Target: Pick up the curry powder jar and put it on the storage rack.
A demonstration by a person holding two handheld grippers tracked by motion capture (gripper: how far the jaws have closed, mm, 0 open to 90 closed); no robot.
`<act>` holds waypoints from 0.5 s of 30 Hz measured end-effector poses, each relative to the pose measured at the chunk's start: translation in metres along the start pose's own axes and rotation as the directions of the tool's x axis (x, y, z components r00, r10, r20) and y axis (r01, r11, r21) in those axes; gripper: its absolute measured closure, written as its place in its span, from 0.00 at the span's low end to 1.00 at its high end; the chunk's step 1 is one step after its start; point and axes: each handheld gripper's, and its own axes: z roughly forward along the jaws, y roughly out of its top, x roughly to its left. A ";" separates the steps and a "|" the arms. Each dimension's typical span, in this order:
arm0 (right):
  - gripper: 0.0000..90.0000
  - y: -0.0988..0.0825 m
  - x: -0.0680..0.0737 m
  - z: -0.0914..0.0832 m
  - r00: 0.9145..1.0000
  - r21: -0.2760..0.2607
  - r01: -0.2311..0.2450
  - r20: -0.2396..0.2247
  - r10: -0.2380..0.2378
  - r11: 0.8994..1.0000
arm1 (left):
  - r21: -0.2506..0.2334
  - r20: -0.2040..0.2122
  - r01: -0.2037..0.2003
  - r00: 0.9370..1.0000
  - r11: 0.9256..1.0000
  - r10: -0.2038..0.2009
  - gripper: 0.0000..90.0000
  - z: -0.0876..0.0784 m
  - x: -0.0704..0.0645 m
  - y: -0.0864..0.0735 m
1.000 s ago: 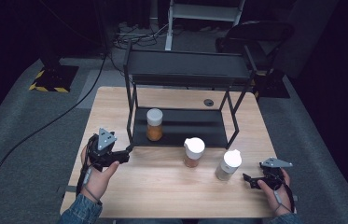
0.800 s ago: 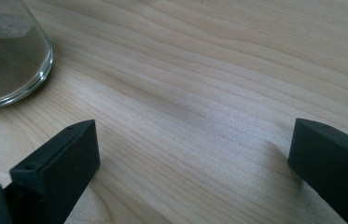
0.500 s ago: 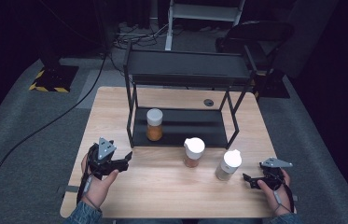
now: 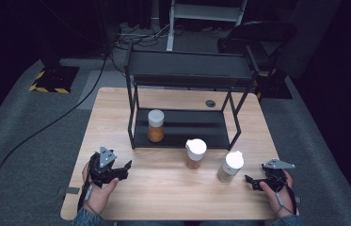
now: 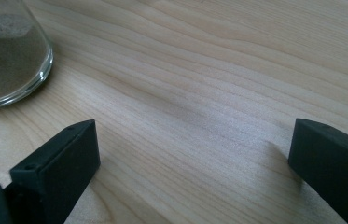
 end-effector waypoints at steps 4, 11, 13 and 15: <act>0.02 0.000 0.000 0.000 1.000 0.000 0.000 0.000 0.000 1.000 | 0.010 0.004 0.011 1.000 1.000 -0.011 0.20 0.004 0.001 -0.008; 0.02 0.000 0.000 0.000 1.000 0.000 0.000 0.000 0.000 1.000 | 0.033 0.003 0.025 1.000 0.999 -0.025 0.20 0.009 0.002 -0.020; 0.02 0.000 0.000 0.000 1.000 0.000 0.000 0.000 0.000 1.000 | 0.034 0.002 0.029 1.000 0.999 -0.029 0.20 0.010 0.003 -0.022; 0.02 0.000 0.000 0.000 1.000 0.000 0.000 0.000 0.000 1.000 | 0.040 0.002 0.032 0.999 0.999 -0.032 0.20 0.011 0.003 -0.024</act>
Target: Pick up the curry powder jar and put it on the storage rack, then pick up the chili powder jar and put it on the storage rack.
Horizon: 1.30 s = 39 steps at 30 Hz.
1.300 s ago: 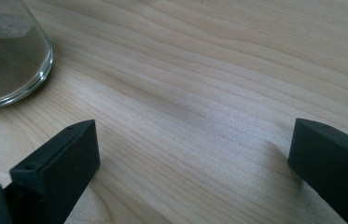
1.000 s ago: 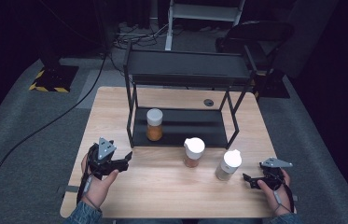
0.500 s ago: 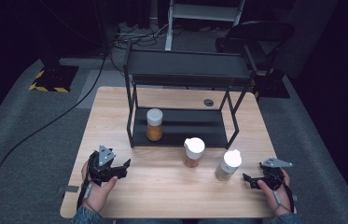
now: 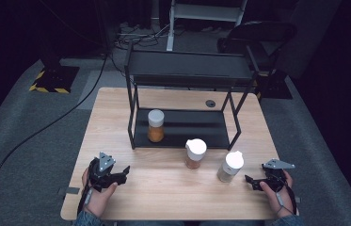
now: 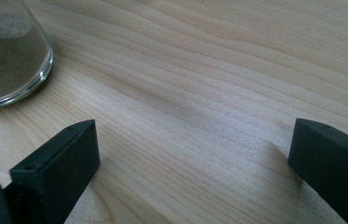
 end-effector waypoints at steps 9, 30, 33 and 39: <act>0.02 0.000 0.000 0.000 1.000 0.000 0.000 0.000 0.000 1.000 | 0.059 -0.004 0.016 1.000 0.998 -0.016 0.19 0.007 0.004 -0.010; 0.02 0.000 0.000 0.000 1.000 0.000 0.001 0.000 -0.001 1.000 | 0.131 -0.005 0.034 0.999 0.991 -0.034 0.10 0.021 0.009 -0.025; 0.02 0.000 0.000 0.000 1.000 0.000 0.001 0.000 -0.001 1.000 | 0.131 -0.005 0.034 0.999 0.991 -0.034 0.10 0.021 0.009 -0.025; 0.02 0.000 0.000 0.000 1.000 0.001 0.001 0.000 -0.001 1.000 | 0.131 -0.006 0.034 0.999 0.991 -0.034 0.09 0.021 0.009 -0.025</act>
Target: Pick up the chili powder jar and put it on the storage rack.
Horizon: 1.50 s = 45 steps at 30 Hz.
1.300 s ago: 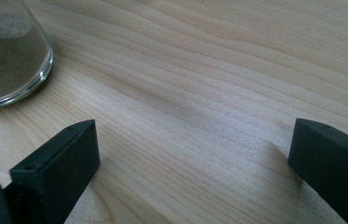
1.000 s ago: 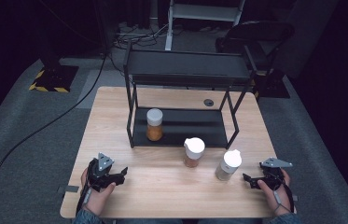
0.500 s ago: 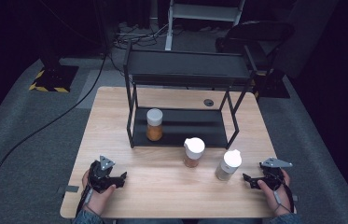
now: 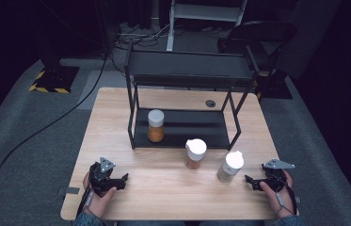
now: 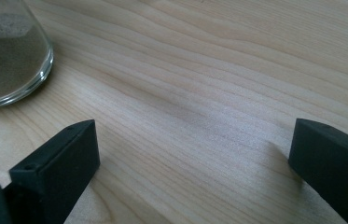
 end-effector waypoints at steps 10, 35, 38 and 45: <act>0.02 0.000 0.000 0.000 1.000 0.000 0.000 0.002 0.000 1.000 | 0.009 0.008 -0.008 1.000 1.000 0.008 0.05 0.002 0.001 0.001; 0.05 0.021 0.009 -0.035 1.000 -0.122 -0.016 0.001 0.016 0.992 | 0.009 0.006 -0.005 1.000 1.000 0.005 0.05 0.002 0.000 0.001; 0.05 0.023 0.010 -0.040 1.000 -0.135 -0.015 0.003 0.016 0.991 | 0.009 0.006 -0.005 1.000 1.000 0.005 0.05 0.002 0.000 0.001; 0.06 0.029 0.014 -0.049 1.000 -0.159 -0.013 0.007 0.015 0.987 | 0.009 0.006 -0.005 1.000 1.000 0.005 0.05 0.002 0.000 0.001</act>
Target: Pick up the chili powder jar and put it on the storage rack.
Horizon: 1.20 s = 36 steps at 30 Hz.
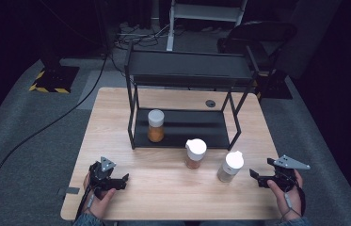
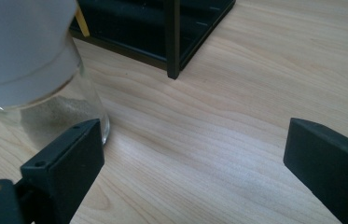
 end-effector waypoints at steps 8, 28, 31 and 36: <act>0.06 0.006 0.004 -0.007 1.000 -0.011 -0.001 0.003 0.001 1.000 | 0.000 0.000 0.000 1.000 1.000 0.000 0.05 0.000 0.000 0.000; 0.06 0.028 0.018 -0.026 1.000 -0.072 -0.001 0.007 0.001 0.997 | 0.000 0.001 0.000 1.000 1.000 0.000 0.05 0.000 0.000 0.000; 0.06 0.032 0.021 -0.028 1.000 -0.079 0.001 0.005 -0.001 0.997 | 0.001 0.001 0.000 1.000 1.000 0.000 0.05 0.000 0.000 0.000; 0.06 0.038 0.024 -0.031 1.000 -0.084 -0.004 -0.001 0.004 0.996 | 0.001 0.002 -0.002 1.000 1.000 0.002 0.05 0.000 0.000 0.000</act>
